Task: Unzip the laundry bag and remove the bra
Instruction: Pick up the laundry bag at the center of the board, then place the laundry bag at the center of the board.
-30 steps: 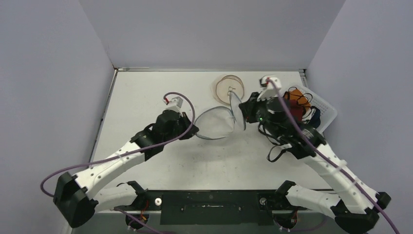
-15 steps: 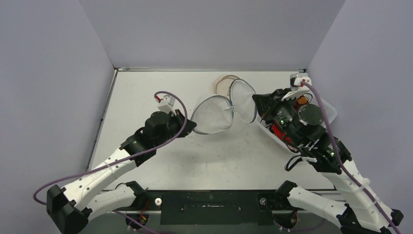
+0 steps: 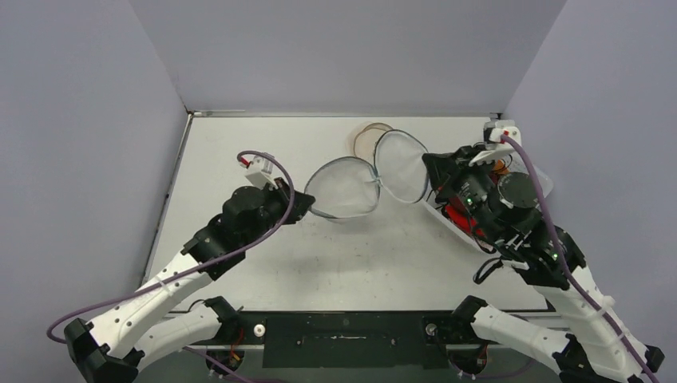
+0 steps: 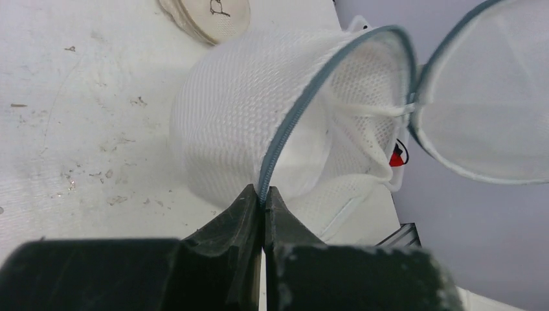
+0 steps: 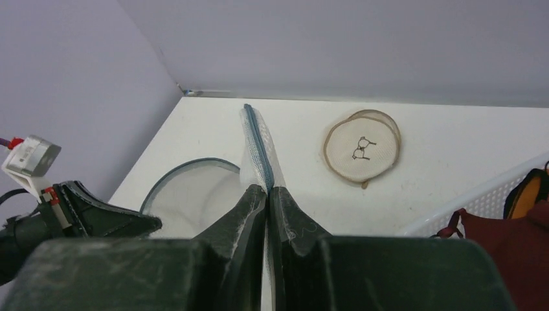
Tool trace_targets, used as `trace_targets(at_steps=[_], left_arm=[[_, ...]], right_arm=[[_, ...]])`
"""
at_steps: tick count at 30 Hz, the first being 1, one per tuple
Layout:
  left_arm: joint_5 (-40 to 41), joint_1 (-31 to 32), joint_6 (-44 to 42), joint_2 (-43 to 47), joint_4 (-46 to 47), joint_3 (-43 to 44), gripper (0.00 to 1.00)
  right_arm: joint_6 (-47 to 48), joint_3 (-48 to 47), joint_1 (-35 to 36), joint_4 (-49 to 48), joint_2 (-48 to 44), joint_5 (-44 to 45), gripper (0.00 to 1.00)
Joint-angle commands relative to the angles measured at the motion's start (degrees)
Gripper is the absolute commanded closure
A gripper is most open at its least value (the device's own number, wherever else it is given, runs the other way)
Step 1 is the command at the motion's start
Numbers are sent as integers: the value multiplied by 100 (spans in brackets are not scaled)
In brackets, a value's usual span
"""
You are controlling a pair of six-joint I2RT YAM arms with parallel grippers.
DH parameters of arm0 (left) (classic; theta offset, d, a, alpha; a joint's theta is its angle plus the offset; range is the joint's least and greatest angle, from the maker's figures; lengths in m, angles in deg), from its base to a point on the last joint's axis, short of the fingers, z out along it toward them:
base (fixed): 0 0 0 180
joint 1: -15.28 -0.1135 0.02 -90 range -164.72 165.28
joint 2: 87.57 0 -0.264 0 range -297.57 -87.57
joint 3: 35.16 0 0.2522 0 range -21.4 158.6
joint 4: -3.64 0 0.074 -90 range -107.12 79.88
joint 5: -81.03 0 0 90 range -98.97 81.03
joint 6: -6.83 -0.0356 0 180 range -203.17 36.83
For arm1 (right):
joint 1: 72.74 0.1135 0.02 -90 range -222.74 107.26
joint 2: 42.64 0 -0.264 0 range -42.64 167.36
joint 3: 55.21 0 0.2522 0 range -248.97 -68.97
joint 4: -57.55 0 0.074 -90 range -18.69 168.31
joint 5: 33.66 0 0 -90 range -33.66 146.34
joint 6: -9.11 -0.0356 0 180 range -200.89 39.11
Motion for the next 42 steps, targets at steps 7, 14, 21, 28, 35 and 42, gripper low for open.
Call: trace_targets(at_steps=[7, 14, 21, 28, 35, 42], left_arm=[[-559, 23, 4, -1036, -142, -414, 100], [169, 55, -472, -116, -211, 874, 100], [-95, 29, -120, -775, -214, -404, 100], [45, 72, 103, -877, 68, -867, 100], [189, 157, -8, -771, 31, -478, 100], [38, 212, -67, -891, 122, -504, 88]], right_arm=[[-247, 1248, 24, 303, 380, 493, 95], [391, -502, 35, 65, 41, 600, 95], [-39, 836, 35, 347, -110, 1005, 95], [-667, 1303, 35, 690, -383, 986, 95], [-1161, 1140, 44, 686, -435, 634, 95], [-1566, 1740, 44, 371, -278, 349, 95]])
